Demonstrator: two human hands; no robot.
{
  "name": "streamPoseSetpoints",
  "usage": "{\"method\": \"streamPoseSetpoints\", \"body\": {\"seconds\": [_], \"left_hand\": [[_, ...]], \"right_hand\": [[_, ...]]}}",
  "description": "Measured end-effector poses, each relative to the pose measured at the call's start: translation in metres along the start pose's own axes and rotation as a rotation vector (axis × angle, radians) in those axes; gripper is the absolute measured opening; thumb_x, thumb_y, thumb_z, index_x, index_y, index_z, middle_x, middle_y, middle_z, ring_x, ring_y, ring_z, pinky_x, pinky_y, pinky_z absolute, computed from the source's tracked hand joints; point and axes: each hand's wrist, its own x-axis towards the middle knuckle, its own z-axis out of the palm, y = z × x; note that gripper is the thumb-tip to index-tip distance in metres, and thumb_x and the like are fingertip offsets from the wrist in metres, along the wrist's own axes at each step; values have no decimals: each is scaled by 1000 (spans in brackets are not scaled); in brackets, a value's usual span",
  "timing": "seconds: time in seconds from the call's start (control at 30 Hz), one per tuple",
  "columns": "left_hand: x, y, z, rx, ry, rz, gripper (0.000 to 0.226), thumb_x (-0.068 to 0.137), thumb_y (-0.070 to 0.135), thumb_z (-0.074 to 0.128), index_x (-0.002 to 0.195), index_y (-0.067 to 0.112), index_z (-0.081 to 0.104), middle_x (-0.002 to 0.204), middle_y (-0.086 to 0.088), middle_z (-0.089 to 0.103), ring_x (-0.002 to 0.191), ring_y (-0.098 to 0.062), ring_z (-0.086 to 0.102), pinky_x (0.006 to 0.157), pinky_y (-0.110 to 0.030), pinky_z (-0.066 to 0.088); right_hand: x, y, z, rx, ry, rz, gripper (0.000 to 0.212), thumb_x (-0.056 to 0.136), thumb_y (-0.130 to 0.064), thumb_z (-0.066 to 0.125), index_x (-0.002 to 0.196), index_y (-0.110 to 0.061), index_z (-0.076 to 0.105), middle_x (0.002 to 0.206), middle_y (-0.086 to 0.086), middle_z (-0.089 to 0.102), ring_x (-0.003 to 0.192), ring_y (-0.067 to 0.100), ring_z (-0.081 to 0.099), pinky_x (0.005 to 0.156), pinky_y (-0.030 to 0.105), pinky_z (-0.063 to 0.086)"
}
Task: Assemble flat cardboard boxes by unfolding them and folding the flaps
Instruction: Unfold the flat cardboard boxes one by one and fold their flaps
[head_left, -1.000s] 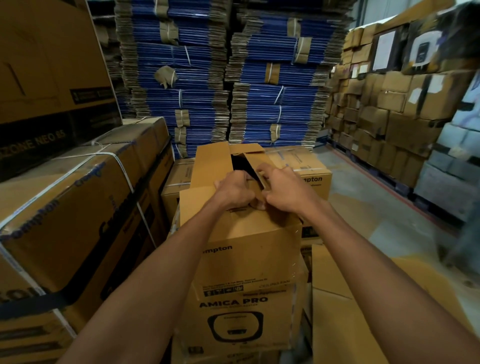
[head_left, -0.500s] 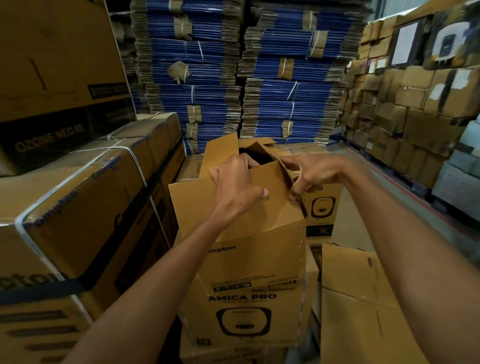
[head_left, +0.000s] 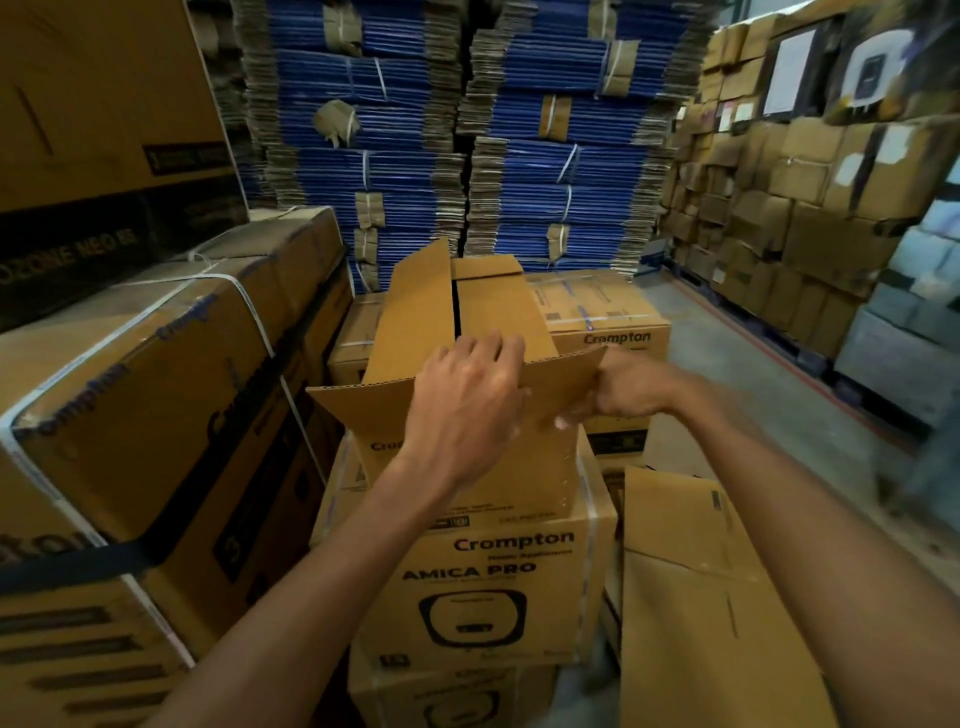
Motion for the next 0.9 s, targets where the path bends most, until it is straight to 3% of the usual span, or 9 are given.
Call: {"method": "streamPoseSetpoints", "body": {"seconds": [0.13,0.2,0.27,0.33,0.43,0.57,0.67,0.8,0.9], "left_hand": [[6,-12,-34,-107,-473,-81,55,95,69,44,109,20,64,88,7,65,75,-11,61,66,-23,47],[13,-24,-54,-428,-721,-236,69,90,76,31,104,22,72,89,10,67,79,-9,64,73,-24,53],[22,-44,-61,-584,-798,-348,73,92,74,30,105,20,77,102,8,72,93,-8,68,89,-31,56],[27,-65,-46,-396,-760,-314,57,97,66,43,113,21,75,115,-1,72,105,-17,66,96,-41,54],[22,-85,-13,-103,-772,-188,54,92,57,64,139,33,53,150,-2,40,135,-28,39,112,-52,37],[4,-98,19,-192,-760,-259,69,93,56,63,151,38,31,160,-2,20,141,-34,35,113,-55,39],[-7,-107,29,-198,-592,-407,56,100,57,49,148,32,35,148,-9,43,124,-33,54,102,-53,49],[-11,-121,23,-220,-424,-551,40,107,48,35,131,17,49,92,-9,65,73,-24,65,71,-47,60],[-6,-131,14,-274,-476,-676,42,110,39,31,113,6,58,85,-11,63,71,-27,64,66,-44,57]], "right_hand": [[-9,11,33,64,180,-148,28,92,-31,72,103,-53,58,110,-17,64,104,11,62,93,46,55],[-15,15,44,63,220,-167,30,97,-24,67,120,-43,66,124,-15,66,117,10,62,102,44,51],[-17,24,52,-57,274,-222,40,99,-19,64,135,-35,62,145,-11,56,138,12,49,114,44,41],[-19,32,56,-155,304,-323,52,94,-5,68,139,-31,60,149,-6,53,142,15,45,115,48,41],[-23,43,64,-338,335,-356,77,85,-3,77,149,-33,47,158,-4,41,147,14,34,111,52,45],[-26,52,83,-491,355,-272,118,73,16,76,157,-44,20,166,-15,18,153,7,14,85,48,60],[-28,48,76,-421,349,-270,118,70,24,70,157,-45,27,166,-17,18,153,4,12,98,49,54],[-35,20,46,-165,154,-205,82,84,19,58,148,-31,48,162,-10,30,152,7,22,124,45,23],[-36,5,14,-29,93,-129,70,87,22,45,130,-30,64,150,-8,51,139,3,44,116,38,40]]}}
